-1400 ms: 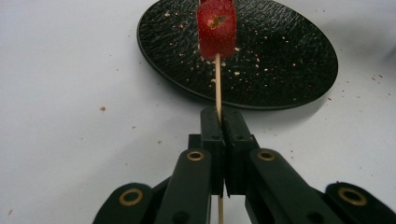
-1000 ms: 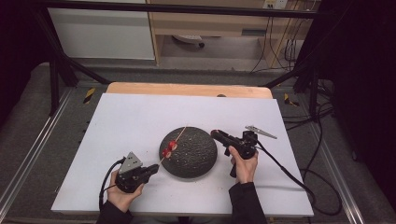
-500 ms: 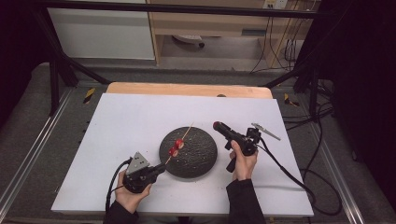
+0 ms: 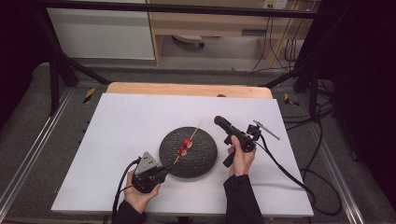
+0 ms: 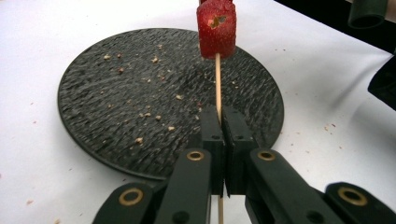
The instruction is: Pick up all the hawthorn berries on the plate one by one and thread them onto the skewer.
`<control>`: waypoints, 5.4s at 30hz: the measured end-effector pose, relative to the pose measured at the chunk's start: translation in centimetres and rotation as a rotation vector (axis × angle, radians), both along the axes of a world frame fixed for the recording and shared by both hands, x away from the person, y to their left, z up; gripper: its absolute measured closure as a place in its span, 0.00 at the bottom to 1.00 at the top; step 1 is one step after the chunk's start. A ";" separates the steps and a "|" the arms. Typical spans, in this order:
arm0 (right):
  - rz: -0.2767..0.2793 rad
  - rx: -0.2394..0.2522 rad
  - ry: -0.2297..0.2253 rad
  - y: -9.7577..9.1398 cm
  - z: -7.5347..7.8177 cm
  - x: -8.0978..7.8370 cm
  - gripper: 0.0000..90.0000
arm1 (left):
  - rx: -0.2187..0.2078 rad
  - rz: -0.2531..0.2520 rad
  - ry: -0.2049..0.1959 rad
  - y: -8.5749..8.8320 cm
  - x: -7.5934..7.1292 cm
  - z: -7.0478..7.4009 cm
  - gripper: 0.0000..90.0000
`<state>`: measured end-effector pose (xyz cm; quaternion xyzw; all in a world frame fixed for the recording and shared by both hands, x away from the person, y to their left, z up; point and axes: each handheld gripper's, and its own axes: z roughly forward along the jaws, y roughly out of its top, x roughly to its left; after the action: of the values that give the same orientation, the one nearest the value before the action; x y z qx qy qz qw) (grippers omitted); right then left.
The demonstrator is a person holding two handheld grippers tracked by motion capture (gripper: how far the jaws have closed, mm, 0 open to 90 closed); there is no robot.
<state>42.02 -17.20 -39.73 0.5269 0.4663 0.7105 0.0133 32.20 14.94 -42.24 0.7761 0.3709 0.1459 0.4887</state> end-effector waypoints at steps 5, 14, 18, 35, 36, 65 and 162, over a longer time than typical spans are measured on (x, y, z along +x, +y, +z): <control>-0.024 0.029 -0.007 0.1 0.1 0.3 0.70 | -0.014 -0.001 -0.006 -0.5 -0.1 0.2 0.98; -0.051 0.064 -0.009 -0.1 0.3 0.6 0.70 | -0.031 -0.014 -0.013 -1.4 -0.5 0.5 0.98; -0.059 0.076 -0.012 -0.1 0.3 0.9 0.71 | -0.039 -0.018 -0.012 -2.0 -0.6 0.5 0.98; -0.037 0.172 -0.028 0.6 0.8 1.0 0.70 | -0.065 -0.009 -0.024 -3.5 -0.6 0.2 0.98; -0.036 0.177 -0.028 0.6 0.8 1.0 0.70 | -0.065 -0.006 -0.027 -3.5 -0.6 0.3 0.98; -0.020 0.213 -0.028 0.9 0.7 0.6 0.71 | -0.095 0.006 -0.025 -4.2 -0.1 0.5 0.98; 0.325 -0.855 0.079 -5.9 -4.5 -4.4 0.01 | 0.137 -0.035 0.102 2.0 4.4 3.0 0.98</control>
<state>37.59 -23.12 -44.18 0.4207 0.7944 0.4266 0.1000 36.56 16.95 -39.26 0.8204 0.3707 0.1226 0.4177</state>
